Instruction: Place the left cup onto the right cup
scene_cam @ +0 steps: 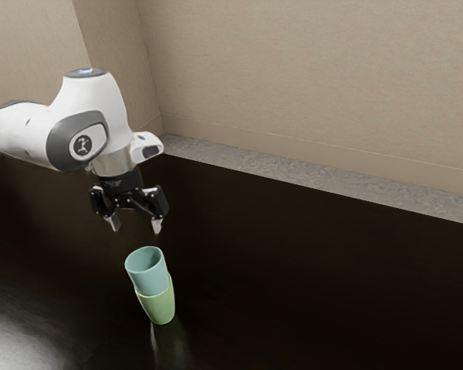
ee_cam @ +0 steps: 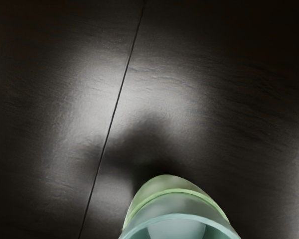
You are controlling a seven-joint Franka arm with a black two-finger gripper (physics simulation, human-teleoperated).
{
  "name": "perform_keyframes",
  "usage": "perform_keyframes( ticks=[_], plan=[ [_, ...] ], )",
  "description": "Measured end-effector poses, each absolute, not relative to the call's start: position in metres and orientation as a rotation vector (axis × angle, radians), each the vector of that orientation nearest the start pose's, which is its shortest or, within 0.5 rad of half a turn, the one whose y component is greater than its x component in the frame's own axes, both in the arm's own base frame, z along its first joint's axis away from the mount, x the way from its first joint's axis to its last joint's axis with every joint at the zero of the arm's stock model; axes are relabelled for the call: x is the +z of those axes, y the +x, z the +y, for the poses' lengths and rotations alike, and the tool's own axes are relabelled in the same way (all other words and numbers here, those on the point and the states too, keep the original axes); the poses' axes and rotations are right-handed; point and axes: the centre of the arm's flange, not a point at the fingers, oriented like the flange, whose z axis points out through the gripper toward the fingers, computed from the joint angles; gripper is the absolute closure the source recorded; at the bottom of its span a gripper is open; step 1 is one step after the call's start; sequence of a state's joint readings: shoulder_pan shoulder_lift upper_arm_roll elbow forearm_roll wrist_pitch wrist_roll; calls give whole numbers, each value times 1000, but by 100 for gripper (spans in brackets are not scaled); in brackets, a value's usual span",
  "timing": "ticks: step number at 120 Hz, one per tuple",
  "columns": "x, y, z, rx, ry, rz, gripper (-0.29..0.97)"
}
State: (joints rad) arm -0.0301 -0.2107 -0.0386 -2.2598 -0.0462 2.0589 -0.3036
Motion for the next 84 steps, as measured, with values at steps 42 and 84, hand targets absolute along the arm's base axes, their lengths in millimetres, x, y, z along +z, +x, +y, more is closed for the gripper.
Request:
perform_keyframes(
  ticks=[42,84],
  plan=[
    [506,512,-47,-114,-3101,-63,0],
    [547,541,-41,-131,-3078,172,0]
  ],
)
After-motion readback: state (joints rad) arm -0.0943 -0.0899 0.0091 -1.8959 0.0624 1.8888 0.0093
